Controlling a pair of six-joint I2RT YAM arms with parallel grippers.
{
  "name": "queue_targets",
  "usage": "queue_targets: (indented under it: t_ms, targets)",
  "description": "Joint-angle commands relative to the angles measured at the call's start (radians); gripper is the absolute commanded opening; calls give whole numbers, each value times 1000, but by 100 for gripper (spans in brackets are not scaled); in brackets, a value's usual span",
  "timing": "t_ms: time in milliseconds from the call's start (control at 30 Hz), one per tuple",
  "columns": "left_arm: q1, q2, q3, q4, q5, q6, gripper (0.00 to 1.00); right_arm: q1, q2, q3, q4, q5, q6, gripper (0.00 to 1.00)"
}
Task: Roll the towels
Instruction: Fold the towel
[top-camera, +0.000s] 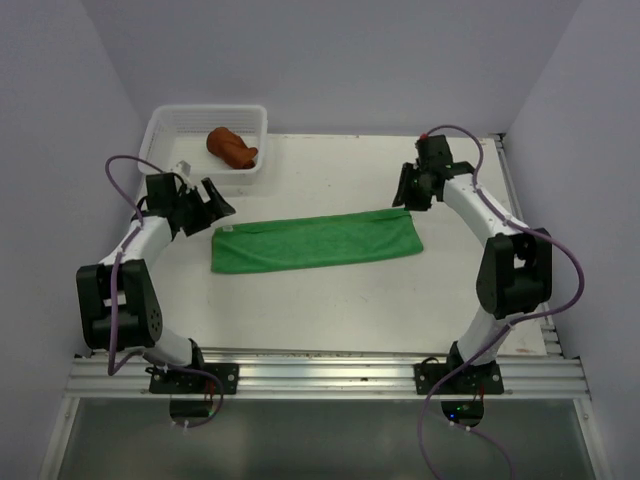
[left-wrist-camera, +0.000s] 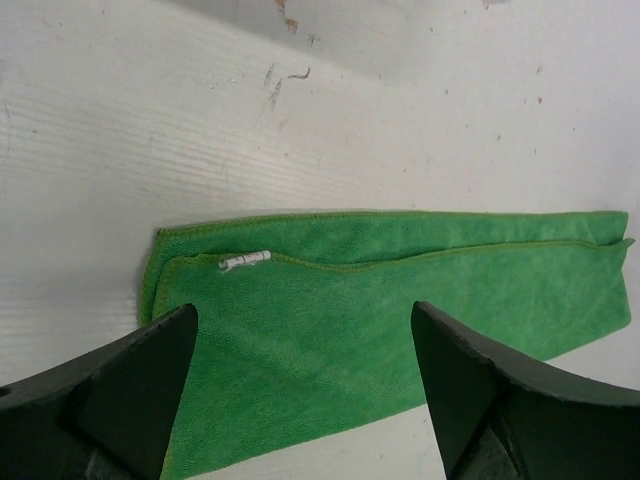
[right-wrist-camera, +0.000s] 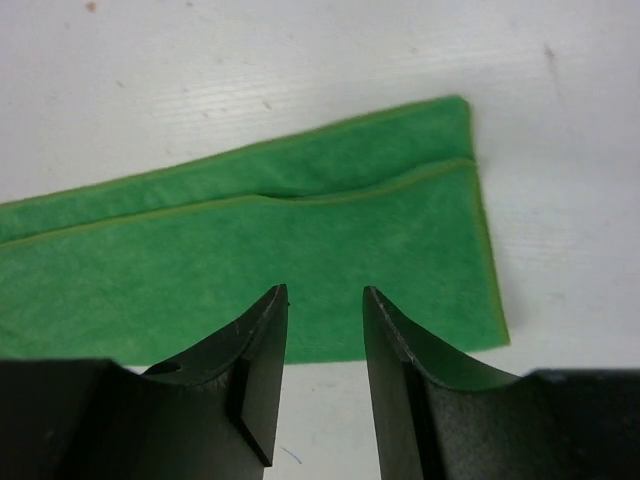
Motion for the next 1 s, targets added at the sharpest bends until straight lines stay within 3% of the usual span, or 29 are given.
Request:
queue_targets:
  t_ms: [0, 167, 400, 967]
  targets:
    - [-34, -73, -15, -18, -73, 78, 92, -94, -106, -126, 45, -109, 23, 41]
    - [-129, -113, -20, -67, -199, 144, 94, -179, -152, -261, 64, -135, -7, 49]
    - [-195, -207, -75, -61, -247, 164, 98, -193, -115, -306, 76, -108, -15, 49]
    - [-198, -213, -70, -64, -247, 158, 100, -193, 10, -304, 102, -22, -9, 49]
